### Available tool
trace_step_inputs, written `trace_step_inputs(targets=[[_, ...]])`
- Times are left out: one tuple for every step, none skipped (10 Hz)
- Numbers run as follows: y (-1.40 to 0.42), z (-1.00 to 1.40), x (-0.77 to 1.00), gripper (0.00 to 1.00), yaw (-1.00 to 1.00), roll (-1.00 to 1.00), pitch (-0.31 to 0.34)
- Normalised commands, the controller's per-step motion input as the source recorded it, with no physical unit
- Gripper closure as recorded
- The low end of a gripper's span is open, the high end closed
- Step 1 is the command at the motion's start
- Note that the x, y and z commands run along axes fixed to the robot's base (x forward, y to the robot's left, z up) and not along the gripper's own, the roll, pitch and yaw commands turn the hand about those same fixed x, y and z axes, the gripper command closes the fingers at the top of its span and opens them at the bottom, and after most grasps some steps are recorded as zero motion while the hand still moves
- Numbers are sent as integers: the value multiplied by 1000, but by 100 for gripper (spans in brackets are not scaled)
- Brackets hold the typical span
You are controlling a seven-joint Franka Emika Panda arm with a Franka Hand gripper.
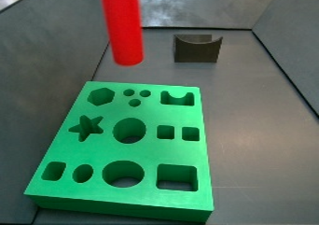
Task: Pick up the round object. Move up. Move to above the board. Insert the round object.
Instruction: Insert the round object.
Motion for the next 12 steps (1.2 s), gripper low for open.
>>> trace_step_inputs(targets=[[-46, -589, -726, 100, 0, 0, -326], [-117, -249, -3, 100, 0, -7, -11], [-431, -97, 77, 100, 0, -14, 0], [-646, -160, 157, 100, 0, 0, 0], [-800, -214, 391, 100, -3, 0, 16], [-740, -229, 649, 100, 0, 100, 73], [-706, -163, 706, 100, 0, 101, 93], [-726, -109, 649, 100, 0, 79, 103], [-826, -174, 206, 100, -80, 99, 0], [-643, -371, -9, 100, -31, 114, -146], [-463, -409, 0, 100, -23, 76, -124], [-83, -286, -354, 100, 0, 0, -279]])
